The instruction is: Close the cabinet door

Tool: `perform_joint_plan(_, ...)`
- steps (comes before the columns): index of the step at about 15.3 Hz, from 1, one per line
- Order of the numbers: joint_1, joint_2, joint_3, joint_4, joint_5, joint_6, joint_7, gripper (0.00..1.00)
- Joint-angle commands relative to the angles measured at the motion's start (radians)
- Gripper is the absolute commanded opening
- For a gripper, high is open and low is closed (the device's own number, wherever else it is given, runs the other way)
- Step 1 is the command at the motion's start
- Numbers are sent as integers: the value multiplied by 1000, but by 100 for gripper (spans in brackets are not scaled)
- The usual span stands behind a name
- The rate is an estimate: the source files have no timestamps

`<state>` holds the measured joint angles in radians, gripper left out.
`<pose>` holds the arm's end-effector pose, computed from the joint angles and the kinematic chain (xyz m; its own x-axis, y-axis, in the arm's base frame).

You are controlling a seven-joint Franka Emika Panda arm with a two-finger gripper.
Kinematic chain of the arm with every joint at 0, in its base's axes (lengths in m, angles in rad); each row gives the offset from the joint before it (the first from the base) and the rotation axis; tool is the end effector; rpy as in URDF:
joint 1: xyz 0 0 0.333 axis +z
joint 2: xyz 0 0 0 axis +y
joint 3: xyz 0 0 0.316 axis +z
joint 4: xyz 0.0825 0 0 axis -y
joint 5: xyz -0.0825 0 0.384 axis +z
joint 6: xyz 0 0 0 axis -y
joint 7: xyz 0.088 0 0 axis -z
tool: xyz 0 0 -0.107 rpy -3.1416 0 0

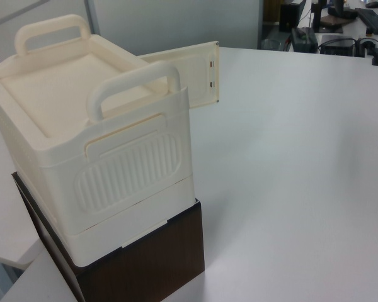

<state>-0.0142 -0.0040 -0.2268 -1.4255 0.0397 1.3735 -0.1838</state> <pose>0.5172 -0.1224 0.6770 0.9980 -0.0493 -0.0398 -0.0512 -0.9975 -0.0482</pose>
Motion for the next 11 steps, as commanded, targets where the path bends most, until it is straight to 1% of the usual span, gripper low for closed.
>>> perform_joint_plan(1, 5, -4, -11, -1, 5, -19, -19, 100)
perform_joint_plan(3, 5, -4, -11, -1, 5, -19, -19, 92)
perform_joint_plan(4, 5, -4, -11, -1, 6, -19, -19, 82)
perform_joint_plan(5, 3, -4, -11, -1, 11, -19, -19, 70)
perform_joint_plan(6, 5, -4, -11, -1, 12, -19, -19, 61)
perform_joint_plan(8, 5, -4, -9, -1, 16, -19, -19, 49)
perform_joint_plan(11, 5, -2, -9, -1, 19, -19, -19, 35)
